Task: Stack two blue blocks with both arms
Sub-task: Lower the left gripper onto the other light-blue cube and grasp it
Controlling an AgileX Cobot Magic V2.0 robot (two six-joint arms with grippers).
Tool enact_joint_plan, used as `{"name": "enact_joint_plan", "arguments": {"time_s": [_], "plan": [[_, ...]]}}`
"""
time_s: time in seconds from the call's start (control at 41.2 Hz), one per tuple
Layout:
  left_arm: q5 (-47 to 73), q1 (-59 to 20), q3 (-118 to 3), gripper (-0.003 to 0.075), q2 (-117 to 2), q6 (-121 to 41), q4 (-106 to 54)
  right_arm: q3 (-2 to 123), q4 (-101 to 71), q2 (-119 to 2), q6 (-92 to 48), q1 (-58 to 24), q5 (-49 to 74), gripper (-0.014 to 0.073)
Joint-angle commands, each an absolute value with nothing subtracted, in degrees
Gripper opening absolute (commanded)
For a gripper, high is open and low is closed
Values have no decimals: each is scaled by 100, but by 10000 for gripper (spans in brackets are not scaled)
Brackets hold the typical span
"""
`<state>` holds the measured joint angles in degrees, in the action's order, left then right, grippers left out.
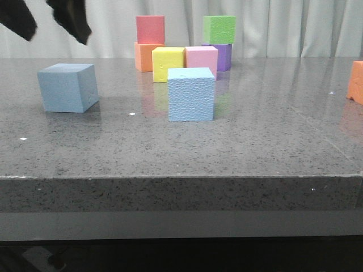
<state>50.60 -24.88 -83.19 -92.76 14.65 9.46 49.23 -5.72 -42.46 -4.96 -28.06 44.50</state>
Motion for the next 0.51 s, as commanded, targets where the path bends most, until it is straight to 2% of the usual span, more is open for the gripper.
{"name": "enact_joint_plan", "arguments": {"time_s": [0.0,0.243,0.485], "plan": [[4992,-2531,-8785,535,-9429,1680,1012,5070,-541,-4216,-555,-2771,4078,602],[5013,-2531,-9017,535,-10076,2358,1358,5070,-541,-4216,-555,-2771,4078,602],[5002,-2531,-9017,535,-10414,2382,1347,5070,-541,-4216,-555,-2771,4078,602]]}}
